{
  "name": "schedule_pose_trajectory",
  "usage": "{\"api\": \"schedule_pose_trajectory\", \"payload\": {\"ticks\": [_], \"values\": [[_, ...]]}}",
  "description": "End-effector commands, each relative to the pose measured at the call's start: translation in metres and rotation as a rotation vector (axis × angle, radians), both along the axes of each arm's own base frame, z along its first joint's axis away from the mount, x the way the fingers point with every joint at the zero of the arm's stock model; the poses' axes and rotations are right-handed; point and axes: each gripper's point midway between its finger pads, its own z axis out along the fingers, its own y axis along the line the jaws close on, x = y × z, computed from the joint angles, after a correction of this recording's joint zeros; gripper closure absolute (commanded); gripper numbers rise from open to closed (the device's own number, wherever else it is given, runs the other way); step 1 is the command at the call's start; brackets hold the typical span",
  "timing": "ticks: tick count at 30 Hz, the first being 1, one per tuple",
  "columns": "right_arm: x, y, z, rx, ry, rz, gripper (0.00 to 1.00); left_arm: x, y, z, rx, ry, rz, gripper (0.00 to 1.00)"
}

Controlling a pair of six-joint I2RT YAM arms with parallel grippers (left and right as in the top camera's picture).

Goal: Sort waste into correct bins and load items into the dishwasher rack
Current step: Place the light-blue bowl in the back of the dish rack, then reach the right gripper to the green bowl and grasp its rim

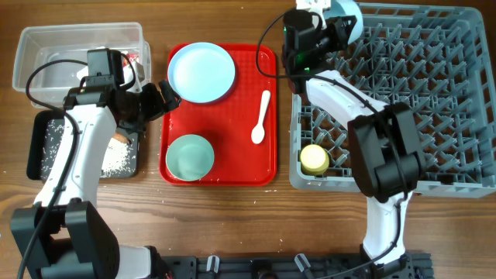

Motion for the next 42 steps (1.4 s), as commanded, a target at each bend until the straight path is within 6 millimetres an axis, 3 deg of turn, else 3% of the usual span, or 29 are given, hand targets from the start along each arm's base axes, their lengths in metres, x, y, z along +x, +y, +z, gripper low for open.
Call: {"api": "schedule_pose_trajectory", "payload": {"ticks": [1,9,10,11,14,19,20,21,24,28,31,39,42], "values": [[0.004,0.003,-0.022,0.005,0.022,0.011,0.96,0.004,0.002,0.007,0.004,-0.023,0.005,0.00],[0.003,0.034,-0.029,-0.002,0.055,0.088,0.93,0.004,0.002,0.007,0.004,-0.023,0.005,0.00],[0.003,0.037,-0.029,-0.002,0.055,0.094,0.85,0.004,0.002,0.007,0.004,-0.023,0.005,0.00],[0.002,0.040,-0.029,-0.002,0.056,0.100,0.68,0.004,0.002,0.007,0.004,-0.023,0.005,0.00],[0.001,0.047,-0.029,-0.012,0.065,0.114,0.45,0.004,0.002,0.007,0.004,-0.023,0.005,0.00],[0.000,0.050,-0.026,-0.048,0.088,0.117,0.15,0.004,0.002,0.007,0.004,-0.023,0.005,0.00],[-0.001,0.052,-0.020,-0.041,0.051,0.103,0.04,0.004,0.002,0.007,0.004,-0.023,0.005,0.00],[-0.001,0.053,-0.014,-0.028,0.016,0.097,0.00,0.004,0.002,0.007,0.004,-0.023,0.005,0.00],[-0.003,0.068,0.003,-0.024,-0.042,0.120,0.00,0.004,0.002,0.007,0.004,-0.023,0.005,0.00],[-0.010,0.106,0.030,-0.006,-0.129,0.197,0.00,0.004,0.002,0.007,0.004,-0.023,0.005,0.00],[-0.014,0.140,0.031,0.001,-0.129,0.295,0.00,0.004,0.002,0.007,0.004,-0.023,0.005,0.00],[-0.031,0.166,0.048,0.101,-0.213,0.334,0.00,0.004,0.002,0.007,0.004,-0.023,0.005,0.00],[-0.034,0.175,0.041,0.182,-0.182,0.392,0.00,0.004,0.002,0.007,0.004,-0.023,0.005,0.00]]}}
